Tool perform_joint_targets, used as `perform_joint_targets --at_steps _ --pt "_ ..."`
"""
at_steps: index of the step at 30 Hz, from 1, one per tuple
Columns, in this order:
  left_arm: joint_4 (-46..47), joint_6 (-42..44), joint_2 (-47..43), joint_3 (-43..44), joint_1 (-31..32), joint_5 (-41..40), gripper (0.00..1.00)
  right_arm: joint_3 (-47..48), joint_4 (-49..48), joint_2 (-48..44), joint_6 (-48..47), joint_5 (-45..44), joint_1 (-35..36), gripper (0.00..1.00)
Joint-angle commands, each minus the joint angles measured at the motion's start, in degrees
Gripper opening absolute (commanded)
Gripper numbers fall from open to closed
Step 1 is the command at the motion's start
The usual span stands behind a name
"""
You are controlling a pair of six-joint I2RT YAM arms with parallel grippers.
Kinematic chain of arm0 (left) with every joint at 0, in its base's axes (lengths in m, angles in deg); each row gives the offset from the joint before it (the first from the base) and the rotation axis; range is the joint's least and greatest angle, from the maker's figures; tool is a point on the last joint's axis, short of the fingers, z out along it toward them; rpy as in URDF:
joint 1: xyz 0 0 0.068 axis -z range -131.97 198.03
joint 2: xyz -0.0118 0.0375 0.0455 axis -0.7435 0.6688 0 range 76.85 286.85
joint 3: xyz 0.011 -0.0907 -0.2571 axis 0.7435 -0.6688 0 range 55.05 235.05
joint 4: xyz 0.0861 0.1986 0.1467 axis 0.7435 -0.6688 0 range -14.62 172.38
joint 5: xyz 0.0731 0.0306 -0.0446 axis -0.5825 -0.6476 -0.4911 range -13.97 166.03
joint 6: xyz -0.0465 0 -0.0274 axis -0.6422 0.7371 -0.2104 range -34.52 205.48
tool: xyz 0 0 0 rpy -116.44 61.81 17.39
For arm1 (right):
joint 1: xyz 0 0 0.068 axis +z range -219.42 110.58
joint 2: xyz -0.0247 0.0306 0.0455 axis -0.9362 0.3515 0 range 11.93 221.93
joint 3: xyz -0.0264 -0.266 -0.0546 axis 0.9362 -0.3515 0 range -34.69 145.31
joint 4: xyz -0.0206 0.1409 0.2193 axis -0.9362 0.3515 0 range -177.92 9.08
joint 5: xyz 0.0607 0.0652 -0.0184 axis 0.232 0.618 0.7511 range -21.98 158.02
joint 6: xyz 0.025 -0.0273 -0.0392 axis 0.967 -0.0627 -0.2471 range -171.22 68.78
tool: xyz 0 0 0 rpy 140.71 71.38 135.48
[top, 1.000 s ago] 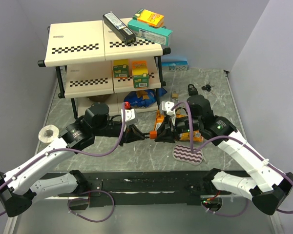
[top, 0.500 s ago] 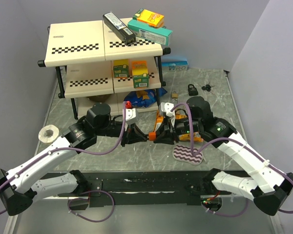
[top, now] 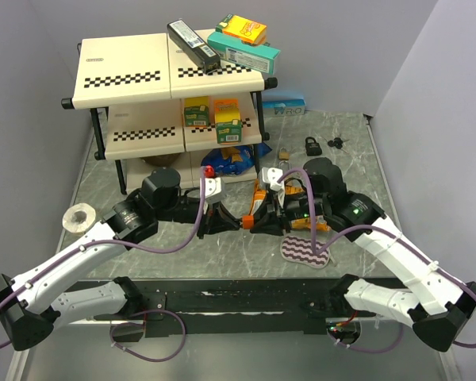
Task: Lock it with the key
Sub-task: Lock the lock.
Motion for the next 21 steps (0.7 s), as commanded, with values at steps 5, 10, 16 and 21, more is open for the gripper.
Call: perform_joint_targets --at_steps 5,10,16,21 --pt "7.26 7.11 -2.46 -0.5 0.53 -0.68 0.01 1.83 -7.78 0.56 -1.98 3.48 2.62 0.0" --pt "-1.18 11.25 -6.5 -3.05 -3.51 0.9 0.01 0.69 -2.06 -2.51 -3.04 2.77 -0.28 0.31" --pt "-6.02 15.39 -7.13 -2.7 -4.83 1.34 0.01 1.39 4.81 -4.27 -4.54 2.95 -3.79 0.71" --pt "-4.8 13.63 -6.43 -1.73 -4.75 2.13 0.01 0.87 5.69 -4.71 -5.41 2.6 -5.03 0.7"
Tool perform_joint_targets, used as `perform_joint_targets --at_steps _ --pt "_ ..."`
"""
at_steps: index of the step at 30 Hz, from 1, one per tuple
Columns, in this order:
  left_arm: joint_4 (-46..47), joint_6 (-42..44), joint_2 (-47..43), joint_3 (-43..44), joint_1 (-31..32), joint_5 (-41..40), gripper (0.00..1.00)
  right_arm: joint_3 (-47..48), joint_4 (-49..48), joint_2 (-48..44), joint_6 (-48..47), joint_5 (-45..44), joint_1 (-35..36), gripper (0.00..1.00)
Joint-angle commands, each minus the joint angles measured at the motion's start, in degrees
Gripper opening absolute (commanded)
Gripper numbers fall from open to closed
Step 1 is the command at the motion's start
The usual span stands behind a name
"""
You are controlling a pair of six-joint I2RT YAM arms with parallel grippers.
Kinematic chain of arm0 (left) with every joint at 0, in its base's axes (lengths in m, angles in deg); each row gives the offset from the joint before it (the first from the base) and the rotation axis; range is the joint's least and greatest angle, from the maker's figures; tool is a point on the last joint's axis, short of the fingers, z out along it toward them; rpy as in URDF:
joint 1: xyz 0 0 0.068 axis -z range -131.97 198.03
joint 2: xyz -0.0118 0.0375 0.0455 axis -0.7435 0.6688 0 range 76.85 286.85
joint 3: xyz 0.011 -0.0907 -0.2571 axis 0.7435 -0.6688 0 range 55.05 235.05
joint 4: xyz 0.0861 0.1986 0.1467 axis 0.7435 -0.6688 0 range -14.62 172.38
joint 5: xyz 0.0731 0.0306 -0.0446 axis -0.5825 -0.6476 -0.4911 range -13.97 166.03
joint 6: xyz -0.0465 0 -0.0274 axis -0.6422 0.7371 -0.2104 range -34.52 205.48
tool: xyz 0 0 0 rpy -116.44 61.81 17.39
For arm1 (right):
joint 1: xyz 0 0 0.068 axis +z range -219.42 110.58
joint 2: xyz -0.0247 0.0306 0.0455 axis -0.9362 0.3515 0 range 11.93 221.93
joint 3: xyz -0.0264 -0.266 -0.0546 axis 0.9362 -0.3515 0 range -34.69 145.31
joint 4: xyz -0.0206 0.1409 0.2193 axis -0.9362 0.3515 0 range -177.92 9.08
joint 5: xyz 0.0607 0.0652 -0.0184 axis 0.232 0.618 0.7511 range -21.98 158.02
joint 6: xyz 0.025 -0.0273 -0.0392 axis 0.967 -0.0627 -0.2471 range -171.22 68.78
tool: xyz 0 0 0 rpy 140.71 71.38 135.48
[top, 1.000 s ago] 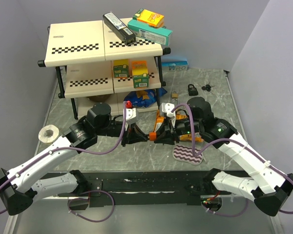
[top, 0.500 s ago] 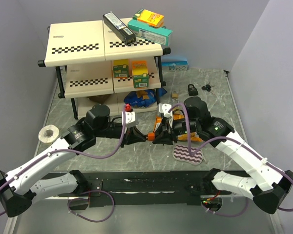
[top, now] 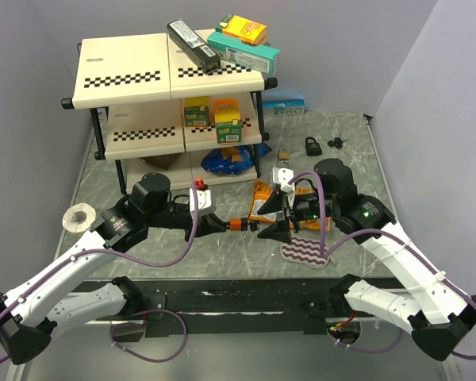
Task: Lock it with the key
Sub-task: Lock the lock.
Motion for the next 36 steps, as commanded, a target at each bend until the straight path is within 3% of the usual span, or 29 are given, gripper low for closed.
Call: perform_joint_targets --at_steps 1,7,10,12,20,23,27,36 --pt "3.18 0.52 0.04 2.0 -0.16 2.26 0.01 0.71 0.23 -0.95 -1.5 1.09 -0.68 0.69" --pt "3.19 -1.16 1.71 3.94 -0.16 3.5 0.01 0.45 -3.47 1.15 1.75 0.48 -0.5 0.64" --pt "3.98 -1.59 2.07 4.03 -0.16 3.32 0.01 0.27 -4.96 1.51 2.1 0.56 -0.42 0.55" --pt "4.07 -1.77 2.42 4.55 -0.16 3.32 0.01 0.36 -4.27 1.77 1.05 0.13 -0.15 0.47" --pt "4.77 -2.21 2.51 4.47 -0.07 2.97 0.01 0.01 1.01 1.77 -4.31 -1.54 -0.06 0.41" --pt "5.03 -2.56 2.94 4.82 -0.07 2.97 0.01 0.01 1.63 2.21 -5.81 -2.42 -0.24 0.33" --pt "4.33 -2.48 3.47 5.34 -0.16 2.79 0.01 0.97 2.33 2.48 -7.12 -2.86 -0.24 0.0" --pt "1.26 1.03 2.33 2.8 -0.07 0.51 0.01 -0.96 9.79 -2.88 -14.23 -2.43 -7.79 0.0"
